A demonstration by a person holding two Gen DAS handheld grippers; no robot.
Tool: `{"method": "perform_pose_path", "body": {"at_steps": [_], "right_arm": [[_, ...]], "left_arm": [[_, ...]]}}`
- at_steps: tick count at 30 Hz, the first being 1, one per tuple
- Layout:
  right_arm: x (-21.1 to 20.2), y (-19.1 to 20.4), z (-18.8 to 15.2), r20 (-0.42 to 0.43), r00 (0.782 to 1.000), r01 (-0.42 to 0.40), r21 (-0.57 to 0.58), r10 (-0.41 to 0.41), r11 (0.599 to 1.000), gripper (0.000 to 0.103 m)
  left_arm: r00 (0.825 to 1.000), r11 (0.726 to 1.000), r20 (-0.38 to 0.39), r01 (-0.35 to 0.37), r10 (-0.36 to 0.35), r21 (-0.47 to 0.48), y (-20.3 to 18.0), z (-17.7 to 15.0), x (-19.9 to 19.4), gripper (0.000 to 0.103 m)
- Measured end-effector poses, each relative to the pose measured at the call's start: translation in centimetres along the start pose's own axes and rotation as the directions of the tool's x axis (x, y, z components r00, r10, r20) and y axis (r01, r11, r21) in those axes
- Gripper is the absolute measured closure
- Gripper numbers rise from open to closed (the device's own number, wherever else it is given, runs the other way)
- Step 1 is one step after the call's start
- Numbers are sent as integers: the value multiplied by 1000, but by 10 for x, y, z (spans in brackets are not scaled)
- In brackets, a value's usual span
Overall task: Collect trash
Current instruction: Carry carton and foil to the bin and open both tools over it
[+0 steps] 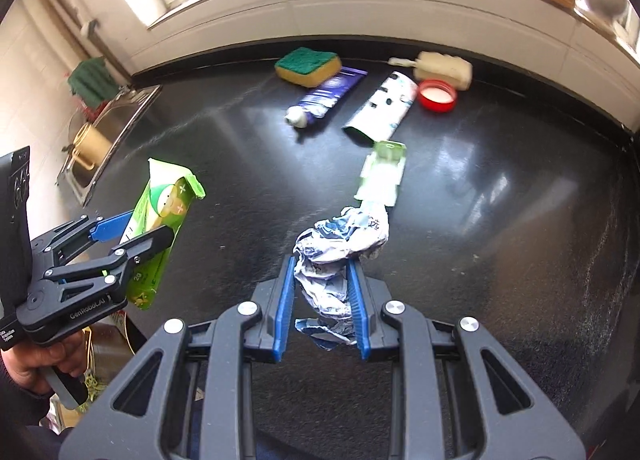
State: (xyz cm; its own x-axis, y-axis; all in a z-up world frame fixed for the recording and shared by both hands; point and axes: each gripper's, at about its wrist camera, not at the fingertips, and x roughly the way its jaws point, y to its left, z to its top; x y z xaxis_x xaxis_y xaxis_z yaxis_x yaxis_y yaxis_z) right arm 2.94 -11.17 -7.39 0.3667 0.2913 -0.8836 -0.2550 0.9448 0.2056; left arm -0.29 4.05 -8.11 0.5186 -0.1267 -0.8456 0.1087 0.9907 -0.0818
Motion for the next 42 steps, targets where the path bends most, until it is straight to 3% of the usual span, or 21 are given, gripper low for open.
{"method": "perform_pose_path", "body": {"at_steps": [6, 12, 14, 17, 20, 24, 27, 32, 37, 42], "right_arm": [[9, 60, 13, -16, 997, -79, -126, 77, 989, 77], [36, 168, 11, -106, 975, -221, -329, 197, 918, 77], [48, 205, 3, -155, 961, -273, -388, 229, 880, 77], [67, 267, -16, -249, 929, -364, -468, 275, 805, 77], [85, 325, -44, -344, 891, -444, -527, 296, 725, 77], [105, 392, -82, -447, 845, -521, -565, 293, 640, 77], [124, 432, -105, -499, 821, -552, -571, 277, 608, 77], [167, 482, -128, -545, 807, -561, -591, 225, 580, 76], [201, 509, -138, -563, 810, -548, -626, 163, 555, 76], [216, 523, -137, -563, 815, -531, -637, 133, 558, 76]], "left_arm": [[996, 992, 41, -70, 75, -104, 41, -26, -32, 52], [977, 949, 25, -200, 212, -243, 97, -82, -64, 52], [969, 925, 3, -237, 249, -297, 118, -105, -73, 52], [953, 868, -44, -291, 299, -404, 154, -148, -88, 52], [927, 793, -116, -366, 356, -488, 189, -199, -102, 52], [915, 712, -173, -395, 366, -581, 226, -257, -110, 52], [907, 655, -211, -410, 363, -634, 254, -296, -105, 52], [916, 553, -233, -385, 327, -738, 306, -352, -81, 52], [922, 507, -229, -366, 312, -781, 339, -372, -67, 52], [924, 512, -225, -360, 308, -779, 349, -376, -61, 52]]}}
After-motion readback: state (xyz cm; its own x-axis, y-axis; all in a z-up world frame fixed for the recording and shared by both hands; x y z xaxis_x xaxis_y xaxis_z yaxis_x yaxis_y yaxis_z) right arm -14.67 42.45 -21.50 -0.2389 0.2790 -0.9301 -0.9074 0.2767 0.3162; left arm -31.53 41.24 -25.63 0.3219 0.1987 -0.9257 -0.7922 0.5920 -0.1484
